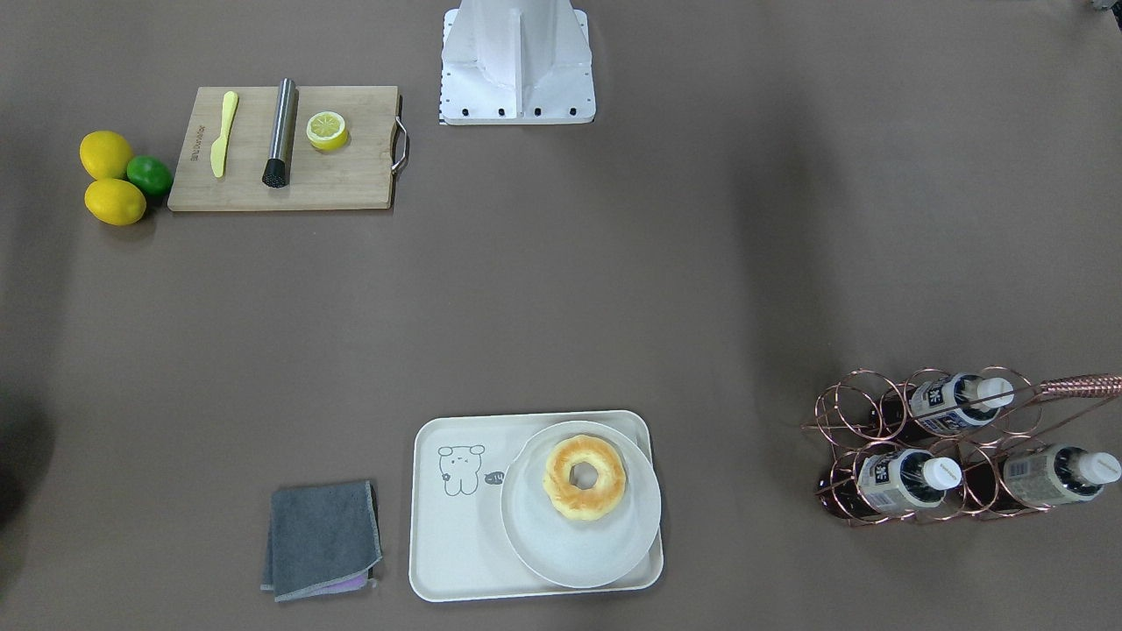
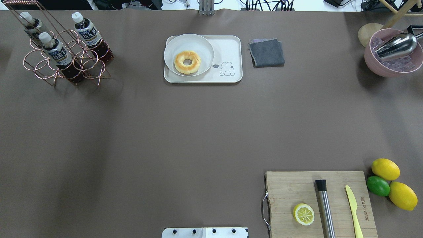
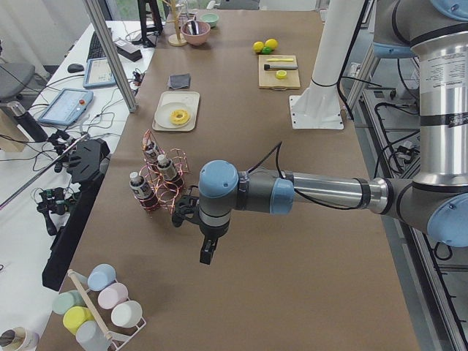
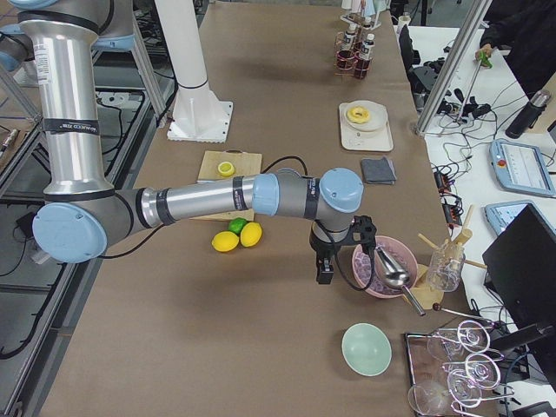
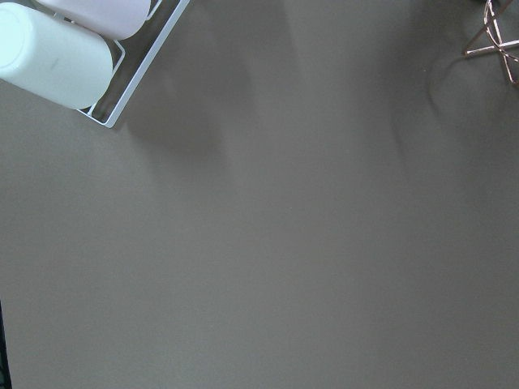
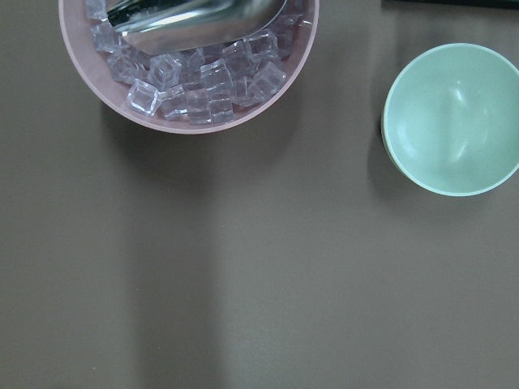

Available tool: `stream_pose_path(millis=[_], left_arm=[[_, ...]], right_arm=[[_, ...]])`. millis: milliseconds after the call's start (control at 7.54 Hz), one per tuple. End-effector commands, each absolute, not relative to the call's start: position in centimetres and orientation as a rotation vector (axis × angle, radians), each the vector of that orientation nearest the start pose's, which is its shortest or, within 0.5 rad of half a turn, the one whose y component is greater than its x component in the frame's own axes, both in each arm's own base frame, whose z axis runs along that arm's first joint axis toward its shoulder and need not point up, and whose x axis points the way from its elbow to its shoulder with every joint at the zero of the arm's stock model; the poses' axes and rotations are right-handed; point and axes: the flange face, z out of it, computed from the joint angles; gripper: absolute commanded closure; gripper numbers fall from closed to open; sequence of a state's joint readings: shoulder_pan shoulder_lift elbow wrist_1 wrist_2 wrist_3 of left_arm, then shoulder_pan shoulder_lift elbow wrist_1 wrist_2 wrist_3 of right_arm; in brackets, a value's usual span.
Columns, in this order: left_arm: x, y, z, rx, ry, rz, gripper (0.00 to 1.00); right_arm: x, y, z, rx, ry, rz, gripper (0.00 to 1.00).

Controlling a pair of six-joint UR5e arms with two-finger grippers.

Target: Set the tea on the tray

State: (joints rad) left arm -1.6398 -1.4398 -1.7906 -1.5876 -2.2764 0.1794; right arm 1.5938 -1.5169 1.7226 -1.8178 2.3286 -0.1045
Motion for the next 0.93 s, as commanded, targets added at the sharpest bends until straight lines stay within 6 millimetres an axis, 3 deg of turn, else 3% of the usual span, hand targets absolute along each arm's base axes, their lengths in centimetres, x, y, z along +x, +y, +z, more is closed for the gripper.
stream_pose_path(millis=[0, 531, 796], left_arm=[[-9.9, -43.5, 61.5, 0.183, 0.688, 0.140, 0.02], [-9.9, -43.7, 61.5, 0.185, 0.686, 0.142, 0.02], [-9.9, -44.8, 57.4, 0.332, 0.668, 0.198, 0.02]], right_arm=[[7.7, -50.2, 58.3, 0.011, -0.757, -0.066, 0.00], [7.7, -50.3, 58.2, 0.011, -0.757, -0.061, 0.00], [7.7, -50.3, 57.9, 0.017, -0.757, -0.064, 0.00]])
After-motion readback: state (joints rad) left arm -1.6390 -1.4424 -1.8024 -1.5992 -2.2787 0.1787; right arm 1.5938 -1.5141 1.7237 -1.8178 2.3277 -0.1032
